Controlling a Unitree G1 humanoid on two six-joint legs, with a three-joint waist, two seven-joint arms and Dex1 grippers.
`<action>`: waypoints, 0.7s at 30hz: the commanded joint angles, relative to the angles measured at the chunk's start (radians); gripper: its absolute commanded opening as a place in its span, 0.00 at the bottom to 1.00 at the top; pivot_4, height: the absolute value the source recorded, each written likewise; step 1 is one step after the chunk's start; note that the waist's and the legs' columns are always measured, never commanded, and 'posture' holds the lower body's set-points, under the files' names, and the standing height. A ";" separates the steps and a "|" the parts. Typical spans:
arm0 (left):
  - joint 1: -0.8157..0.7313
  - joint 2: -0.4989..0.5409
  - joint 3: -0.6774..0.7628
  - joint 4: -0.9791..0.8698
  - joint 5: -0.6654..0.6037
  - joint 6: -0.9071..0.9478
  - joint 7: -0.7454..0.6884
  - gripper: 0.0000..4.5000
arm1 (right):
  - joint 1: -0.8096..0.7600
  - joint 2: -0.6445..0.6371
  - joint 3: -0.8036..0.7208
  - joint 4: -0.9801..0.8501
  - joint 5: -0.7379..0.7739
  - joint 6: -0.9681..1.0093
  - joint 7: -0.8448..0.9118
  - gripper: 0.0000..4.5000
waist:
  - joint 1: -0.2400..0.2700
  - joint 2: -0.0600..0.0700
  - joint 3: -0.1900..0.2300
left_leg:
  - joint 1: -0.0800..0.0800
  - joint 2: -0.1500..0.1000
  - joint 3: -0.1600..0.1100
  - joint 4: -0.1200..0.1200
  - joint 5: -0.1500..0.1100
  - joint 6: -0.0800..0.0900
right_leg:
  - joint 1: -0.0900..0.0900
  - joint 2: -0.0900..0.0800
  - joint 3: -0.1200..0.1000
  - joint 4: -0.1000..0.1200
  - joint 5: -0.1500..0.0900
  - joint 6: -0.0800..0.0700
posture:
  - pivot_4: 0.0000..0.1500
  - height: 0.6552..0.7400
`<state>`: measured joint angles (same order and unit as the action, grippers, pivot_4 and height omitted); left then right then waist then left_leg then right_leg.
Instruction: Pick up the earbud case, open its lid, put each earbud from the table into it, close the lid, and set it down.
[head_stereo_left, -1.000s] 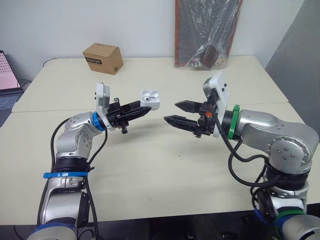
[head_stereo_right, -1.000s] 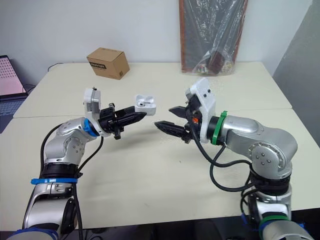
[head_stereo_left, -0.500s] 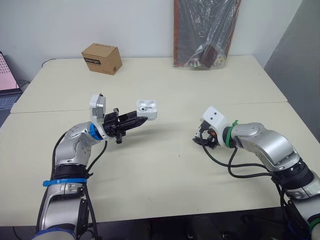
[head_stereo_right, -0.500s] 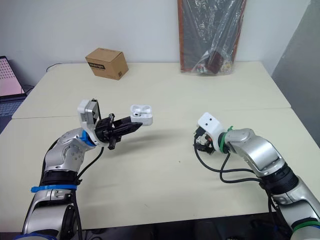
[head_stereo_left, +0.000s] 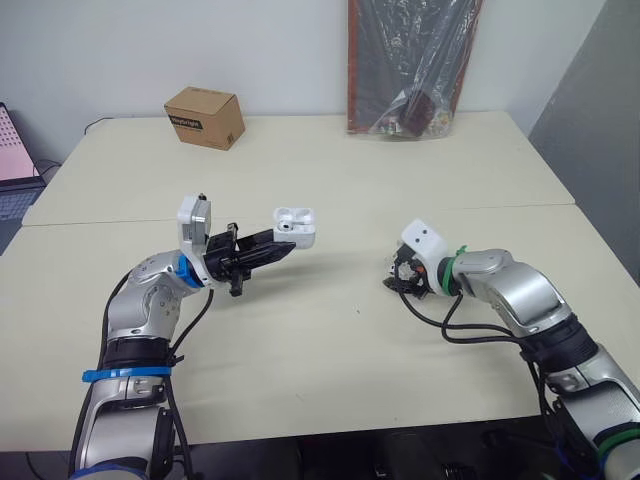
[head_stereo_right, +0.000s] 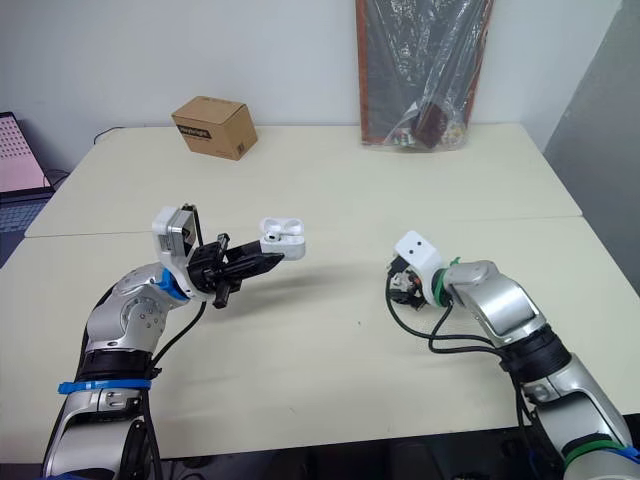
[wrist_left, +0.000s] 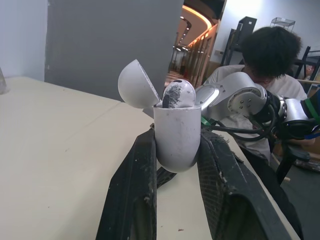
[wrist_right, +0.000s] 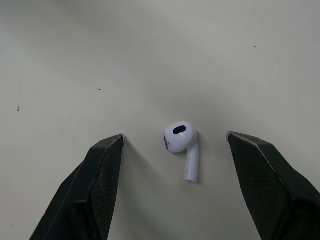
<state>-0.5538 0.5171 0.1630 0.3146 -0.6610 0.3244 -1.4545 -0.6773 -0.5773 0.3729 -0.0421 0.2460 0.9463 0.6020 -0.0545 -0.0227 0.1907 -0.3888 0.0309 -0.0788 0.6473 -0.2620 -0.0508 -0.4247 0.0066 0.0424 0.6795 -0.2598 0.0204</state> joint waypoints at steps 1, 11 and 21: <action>-0.003 0.011 0.026 -0.054 -0.031 0.009 -0.002 0.18 | -0.011 0.013 -0.024 0.005 -0.017 -0.003 0.010 0.66 | 0.000 0.000 0.000 | 0.000 0.000 0.000 0.000 0.000 0.000 | 0.000 0.000 0.000 0.000 0.000 0.000 | 1.00 1.00; -0.013 0.006 0.028 -0.053 -0.032 0.011 0.000 0.18 | -0.009 0.005 -0.025 0.014 -0.030 -0.001 0.024 0.09 | 0.000 0.000 0.000 | 0.003 0.000 0.000 0.000 0.000 0.000 | 0.003 0.000 0.000 0.000 0.000 0.000 | 1.00 1.00; -0.010 -0.003 0.026 -0.077 -0.040 0.014 0.006 0.18 | 0.034 -0.183 0.082 -0.139 -0.107 -0.318 0.317 0.09 | 0.001 0.000 0.000 | 0.003 0.000 0.000 0.000 0.000 0.000 | 0.003 0.000 0.000 -0.001 -0.001 0.001 | 1.00 1.00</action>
<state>-0.5539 0.5152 0.1649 0.2817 -0.6685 0.3409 -1.4493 -0.6434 -0.7490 0.4522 -0.1347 0.1536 0.6990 0.8717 -0.0537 -0.0228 0.1907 -0.3857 0.0308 -0.0786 0.6469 -0.2621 -0.0508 -0.4219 0.0066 0.0424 0.6786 -0.2606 0.0218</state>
